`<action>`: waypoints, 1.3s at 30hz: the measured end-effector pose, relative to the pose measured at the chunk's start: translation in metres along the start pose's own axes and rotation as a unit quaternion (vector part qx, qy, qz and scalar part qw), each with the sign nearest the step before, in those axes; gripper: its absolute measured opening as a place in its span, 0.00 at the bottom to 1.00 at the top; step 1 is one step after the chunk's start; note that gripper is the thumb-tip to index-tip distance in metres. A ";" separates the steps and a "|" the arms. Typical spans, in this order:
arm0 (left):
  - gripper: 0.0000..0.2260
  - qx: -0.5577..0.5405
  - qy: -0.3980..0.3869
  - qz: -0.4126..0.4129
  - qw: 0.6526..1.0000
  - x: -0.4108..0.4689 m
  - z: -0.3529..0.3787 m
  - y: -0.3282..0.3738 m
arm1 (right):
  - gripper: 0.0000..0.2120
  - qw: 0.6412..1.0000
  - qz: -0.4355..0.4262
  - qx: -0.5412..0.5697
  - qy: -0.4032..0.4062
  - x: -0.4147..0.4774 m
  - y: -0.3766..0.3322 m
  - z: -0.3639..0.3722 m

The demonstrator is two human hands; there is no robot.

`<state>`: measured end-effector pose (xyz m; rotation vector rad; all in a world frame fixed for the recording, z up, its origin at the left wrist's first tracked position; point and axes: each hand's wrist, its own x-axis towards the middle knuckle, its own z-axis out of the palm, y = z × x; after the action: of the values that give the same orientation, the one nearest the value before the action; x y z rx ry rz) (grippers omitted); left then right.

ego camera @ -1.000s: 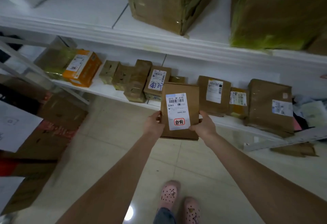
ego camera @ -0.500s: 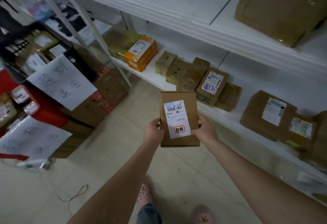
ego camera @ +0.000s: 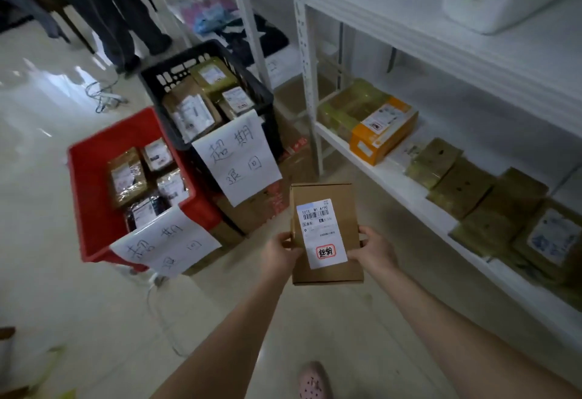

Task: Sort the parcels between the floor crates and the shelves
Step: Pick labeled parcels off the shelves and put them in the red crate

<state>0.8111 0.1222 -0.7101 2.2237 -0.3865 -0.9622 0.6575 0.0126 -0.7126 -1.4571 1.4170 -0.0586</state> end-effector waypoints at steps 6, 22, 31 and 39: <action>0.17 -0.030 0.069 -0.008 0.997 0.061 -0.103 0.002 | 0.25 0.998 -0.055 -0.016 -0.034 0.020 -0.096 0.076; 0.16 -0.025 0.267 -0.097 0.959 0.174 -0.285 -0.024 | 0.20 0.954 -0.211 -0.157 -0.143 0.079 -0.283 0.246; 0.21 -0.021 0.231 -0.141 0.962 0.287 -0.384 -0.106 | 0.23 0.916 -0.214 -0.284 -0.185 0.129 -0.349 0.412; 0.25 -0.049 0.131 -0.181 0.973 0.386 -0.400 -0.184 | 0.34 0.913 -0.066 -0.352 -0.195 0.193 -0.341 0.525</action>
<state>1.3676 0.2481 -0.8409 2.3348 0.1902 -0.8305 1.2953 0.1023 -0.8325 -2.0058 1.0403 0.6909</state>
